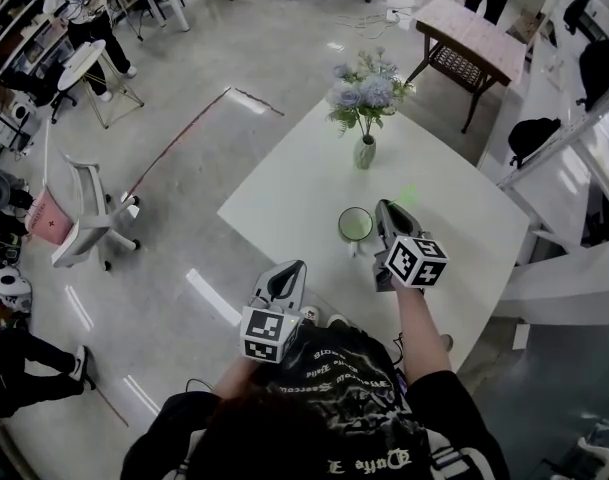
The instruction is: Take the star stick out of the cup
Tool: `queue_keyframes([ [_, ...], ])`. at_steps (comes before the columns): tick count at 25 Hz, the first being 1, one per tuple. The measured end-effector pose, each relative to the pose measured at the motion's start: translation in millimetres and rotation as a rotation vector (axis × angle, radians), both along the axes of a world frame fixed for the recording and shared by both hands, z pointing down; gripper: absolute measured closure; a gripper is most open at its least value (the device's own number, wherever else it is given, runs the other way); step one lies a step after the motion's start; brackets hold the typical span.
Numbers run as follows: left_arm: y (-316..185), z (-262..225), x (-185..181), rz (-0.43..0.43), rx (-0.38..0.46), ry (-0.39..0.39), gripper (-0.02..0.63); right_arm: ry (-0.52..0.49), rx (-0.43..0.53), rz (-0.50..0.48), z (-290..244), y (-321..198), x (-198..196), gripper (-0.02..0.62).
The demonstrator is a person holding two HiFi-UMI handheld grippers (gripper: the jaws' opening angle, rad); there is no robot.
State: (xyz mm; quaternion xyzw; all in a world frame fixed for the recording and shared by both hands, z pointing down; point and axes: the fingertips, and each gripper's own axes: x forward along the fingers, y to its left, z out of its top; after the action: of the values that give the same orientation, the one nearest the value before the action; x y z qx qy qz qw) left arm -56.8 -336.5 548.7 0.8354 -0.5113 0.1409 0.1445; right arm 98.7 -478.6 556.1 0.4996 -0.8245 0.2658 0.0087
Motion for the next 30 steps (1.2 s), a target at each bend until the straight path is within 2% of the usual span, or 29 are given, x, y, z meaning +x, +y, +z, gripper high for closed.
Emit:
queue_keyframes([
  [9, 2.1, -1.2, 0.9, 0.004, -0.007, 0.028, 0.586, 0.004, 0.048, 0.001, -22.4, 7.0, 3.9, 0.577],
  [21, 7.4, -3.3, 13.3, 0.033, -0.009, 0.055, 0.586, 0.052, 0.18, -0.019, -76.2, 29.0, 9.9, 0.577],
  [26, 9.5, -6.0, 21.4, 0.05, -0.004, 0.062, 0.586, 0.011, 0.221, 0.006, -103.8, 42.1, 21.9, 0.577],
  [30, 10.4, -8.4, 27.7, 0.066, 0.007, 0.069, 0.586, 0.032, 0.268, 0.027, -125.7, 54.6, 35.8, 0.577],
])
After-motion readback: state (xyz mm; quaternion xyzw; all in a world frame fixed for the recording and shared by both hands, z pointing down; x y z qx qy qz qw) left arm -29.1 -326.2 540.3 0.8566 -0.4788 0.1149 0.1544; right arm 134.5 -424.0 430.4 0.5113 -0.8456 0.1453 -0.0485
